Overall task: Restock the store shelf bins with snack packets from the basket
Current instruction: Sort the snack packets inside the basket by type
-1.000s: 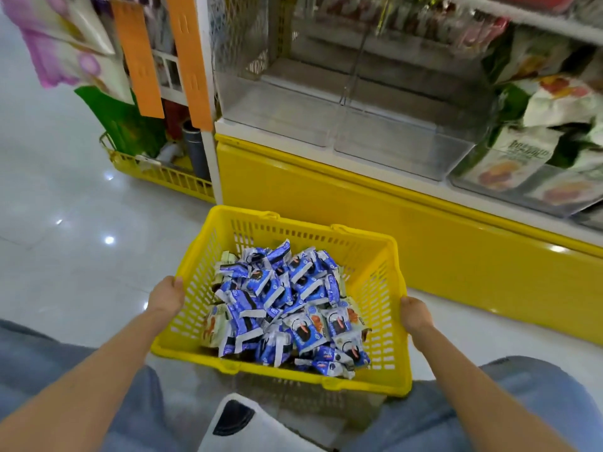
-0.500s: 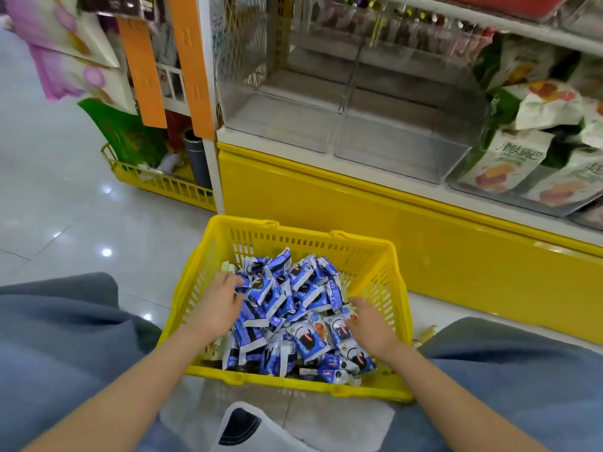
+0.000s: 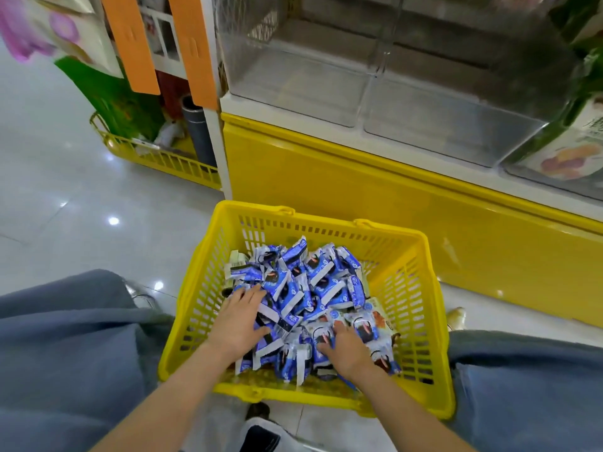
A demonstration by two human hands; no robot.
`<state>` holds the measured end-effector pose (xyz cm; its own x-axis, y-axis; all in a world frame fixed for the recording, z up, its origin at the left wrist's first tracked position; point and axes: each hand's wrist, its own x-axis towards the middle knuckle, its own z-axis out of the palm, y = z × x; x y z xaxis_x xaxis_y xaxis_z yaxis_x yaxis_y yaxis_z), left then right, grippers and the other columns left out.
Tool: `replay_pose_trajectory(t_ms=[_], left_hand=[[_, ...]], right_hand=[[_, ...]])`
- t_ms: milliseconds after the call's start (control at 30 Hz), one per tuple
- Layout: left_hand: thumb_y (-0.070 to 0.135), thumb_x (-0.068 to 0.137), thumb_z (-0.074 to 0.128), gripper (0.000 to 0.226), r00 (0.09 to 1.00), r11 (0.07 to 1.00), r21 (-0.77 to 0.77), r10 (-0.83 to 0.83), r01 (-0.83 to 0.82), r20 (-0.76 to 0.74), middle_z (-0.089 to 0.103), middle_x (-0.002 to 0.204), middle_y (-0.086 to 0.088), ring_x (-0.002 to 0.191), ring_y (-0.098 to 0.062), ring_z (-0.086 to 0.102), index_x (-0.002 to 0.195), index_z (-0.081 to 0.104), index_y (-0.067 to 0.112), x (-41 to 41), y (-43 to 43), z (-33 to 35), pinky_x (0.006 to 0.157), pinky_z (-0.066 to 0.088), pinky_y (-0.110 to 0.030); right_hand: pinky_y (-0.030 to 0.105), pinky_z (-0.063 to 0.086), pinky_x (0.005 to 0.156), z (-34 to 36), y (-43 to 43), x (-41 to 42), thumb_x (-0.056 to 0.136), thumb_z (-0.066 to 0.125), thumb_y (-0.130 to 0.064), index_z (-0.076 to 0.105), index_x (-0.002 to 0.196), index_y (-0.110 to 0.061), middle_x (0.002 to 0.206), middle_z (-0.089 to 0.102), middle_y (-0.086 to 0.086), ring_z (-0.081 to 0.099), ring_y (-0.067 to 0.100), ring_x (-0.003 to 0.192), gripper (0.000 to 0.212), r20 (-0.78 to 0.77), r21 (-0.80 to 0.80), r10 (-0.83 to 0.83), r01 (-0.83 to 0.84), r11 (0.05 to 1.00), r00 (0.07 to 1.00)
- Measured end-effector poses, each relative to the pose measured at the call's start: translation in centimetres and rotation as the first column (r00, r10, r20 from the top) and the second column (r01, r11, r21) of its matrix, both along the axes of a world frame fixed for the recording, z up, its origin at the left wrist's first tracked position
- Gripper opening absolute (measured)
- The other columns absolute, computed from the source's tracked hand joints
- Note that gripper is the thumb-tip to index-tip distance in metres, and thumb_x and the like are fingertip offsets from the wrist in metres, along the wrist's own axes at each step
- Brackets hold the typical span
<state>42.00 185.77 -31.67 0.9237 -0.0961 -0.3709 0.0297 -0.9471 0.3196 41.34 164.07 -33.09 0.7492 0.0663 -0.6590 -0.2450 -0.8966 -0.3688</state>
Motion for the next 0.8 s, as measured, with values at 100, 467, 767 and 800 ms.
replay_pose_trajectory(t_ms=[100, 467, 767, 800], left_hand=[[0.040, 0.091, 0.052, 0.049, 0.992, 1.000, 0.007, -0.003, 0.002, 0.127, 0.045, 0.137, 0.005, 0.129, -0.017, 0.030, 0.136, 0.038, 0.025, 0.9, 0.1, 0.1, 0.108, 0.021, -0.031], [0.036, 0.094, 0.047, 0.023, 0.834, 0.711, -0.596, 0.538, -0.373, 0.121, 0.052, 0.073, 0.001, 0.060, -0.008, 0.045, 0.084, 0.052, 0.016, 2.0, -0.1, 2.5, 0.051, 0.035, -0.016], [0.039, 0.095, 0.044, 0.026, 0.538, -0.126, -0.697, 0.546, -0.706, -0.643, 0.069, 0.098, -0.012, 0.073, -0.018, 0.070, 0.102, 0.052, 0.016, 1.7, -0.9, 3.7, 0.049, 0.053, -0.024], [0.041, 0.094, 0.046, 0.030, 0.527, -0.167, -0.686, 0.521, -0.708, -0.671, 0.069, 0.101, -0.011, 0.075, -0.019, 0.070, 0.108, 0.051, 0.016, 1.5, -0.8, 3.7, 0.051, 0.053, -0.026]], right_hand=[[0.035, 0.042, 0.094, -0.1, -0.2, 0.6, 0.092, 0.058, -0.036, 0.048, 0.119, -0.007, 0.113, 0.056, 0.013, 0.056, 0.023, 0.101, 0.040, -0.081, 0.010, -0.029, 0.030, 0.999, 0.996], [0.015, 0.036, 0.046, 7.2, -0.2, 6.4, 0.090, 0.060, -0.034, 0.040, 0.097, -0.016, 0.076, 0.046, -0.004, 0.046, 0.003, 0.060, 0.028, 0.159, 0.186, -0.061, 0.030, 0.982, 0.985], [0.025, 0.037, 0.092, 9.2, 5.8, 5.6, 0.096, 0.049, -0.034, 0.026, 0.147, -0.012, 0.130, 0.048, 0.001, 0.045, 0.010, 0.112, 0.060, -0.043, 0.505, -0.133, 0.136, 0.852, 0.990], [0.027, 0.036, 0.096, 9.1, 6.2, 5.5, 0.096, 0.048, -0.033, 0.026, 0.147, -0.012, 0.135, 0.045, 0.002, 0.044, 0.012, 0.119, 0.059, -0.040, 0.499, -0.113, 0.118, 0.859, 0.993]])
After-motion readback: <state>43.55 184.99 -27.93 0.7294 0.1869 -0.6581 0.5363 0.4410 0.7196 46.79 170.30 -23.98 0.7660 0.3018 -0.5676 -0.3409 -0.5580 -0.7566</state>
